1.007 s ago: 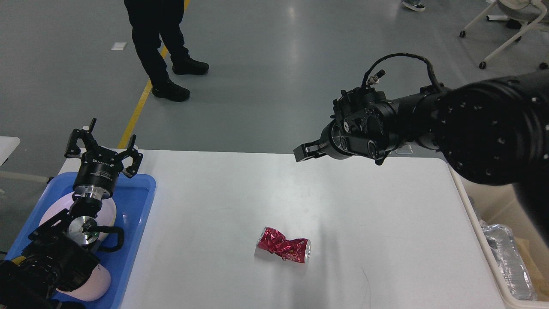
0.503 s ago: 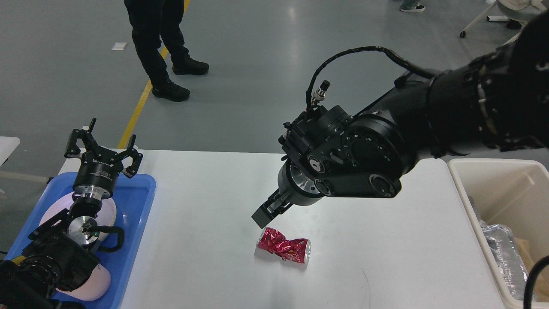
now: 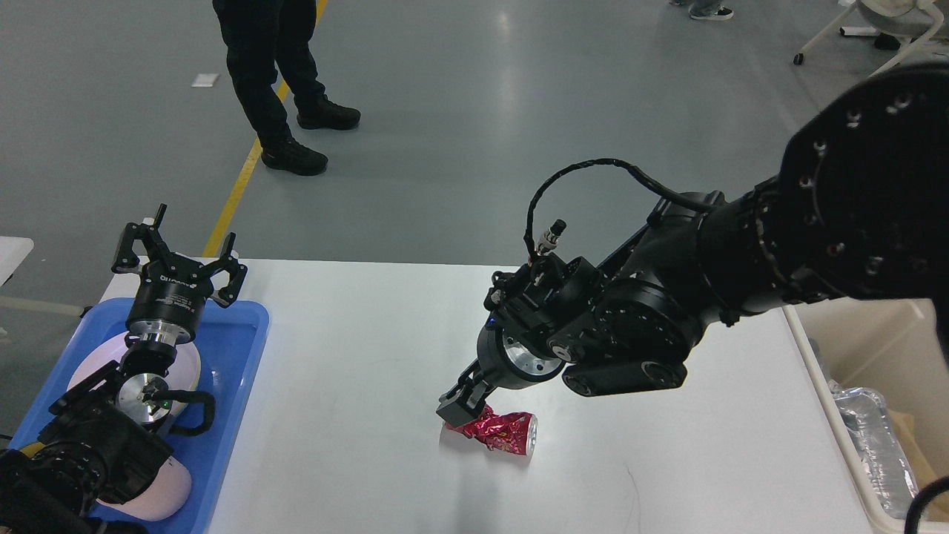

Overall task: Tidy desktop
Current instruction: 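Reach the right gripper over the crushed red can and grasp it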

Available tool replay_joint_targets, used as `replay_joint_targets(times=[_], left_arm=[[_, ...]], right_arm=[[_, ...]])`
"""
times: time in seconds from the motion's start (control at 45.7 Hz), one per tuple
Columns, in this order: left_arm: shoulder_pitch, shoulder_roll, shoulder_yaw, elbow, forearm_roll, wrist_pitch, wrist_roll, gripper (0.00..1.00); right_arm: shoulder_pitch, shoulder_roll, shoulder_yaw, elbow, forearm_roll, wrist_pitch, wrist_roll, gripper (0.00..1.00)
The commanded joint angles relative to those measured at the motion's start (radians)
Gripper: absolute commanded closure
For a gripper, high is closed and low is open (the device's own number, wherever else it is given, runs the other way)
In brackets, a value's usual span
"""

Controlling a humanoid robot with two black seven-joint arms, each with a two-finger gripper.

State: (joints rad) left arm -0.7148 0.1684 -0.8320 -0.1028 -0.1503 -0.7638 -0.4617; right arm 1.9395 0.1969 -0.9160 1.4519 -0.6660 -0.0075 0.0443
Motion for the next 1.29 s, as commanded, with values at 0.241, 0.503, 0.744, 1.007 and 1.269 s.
replay_joint_targets(times=[0.241, 0.503, 0.744, 1.007, 1.269], left_arm=[[0.000, 0.000, -0.001, 0.000, 0.000, 0.000, 0.000, 0.04], [0.000, 0.000, 0.001, 0.000, 0.000, 0.000, 0.000, 0.04], [0.000, -0.001, 0.001, 0.000, 0.000, 0.000, 0.000, 0.04], [0.000, 0.000, -0.001, 0.000, 0.000, 0.000, 0.000, 0.04], [0.000, -0.001, -0.001, 0.000, 0.000, 0.000, 0.000, 0.04]], right_arm=[[-0.240, -0.005, -0.037, -0.122, -0.069, -0.040, 0.000, 0.00], [-0.424, 0.007, -0.044, -0.284, -0.060, -0.035, -0.012, 0.00], [-0.510, 0.012, -0.047, -0.383, -0.069, -0.037, -0.011, 0.00], [-0.603, 0.010, -0.078, -0.464, -0.093, -0.037, -0.009, 0.00], [-0.633, 0.010, -0.116, -0.475, -0.119, -0.040, -0.008, 0.04]])
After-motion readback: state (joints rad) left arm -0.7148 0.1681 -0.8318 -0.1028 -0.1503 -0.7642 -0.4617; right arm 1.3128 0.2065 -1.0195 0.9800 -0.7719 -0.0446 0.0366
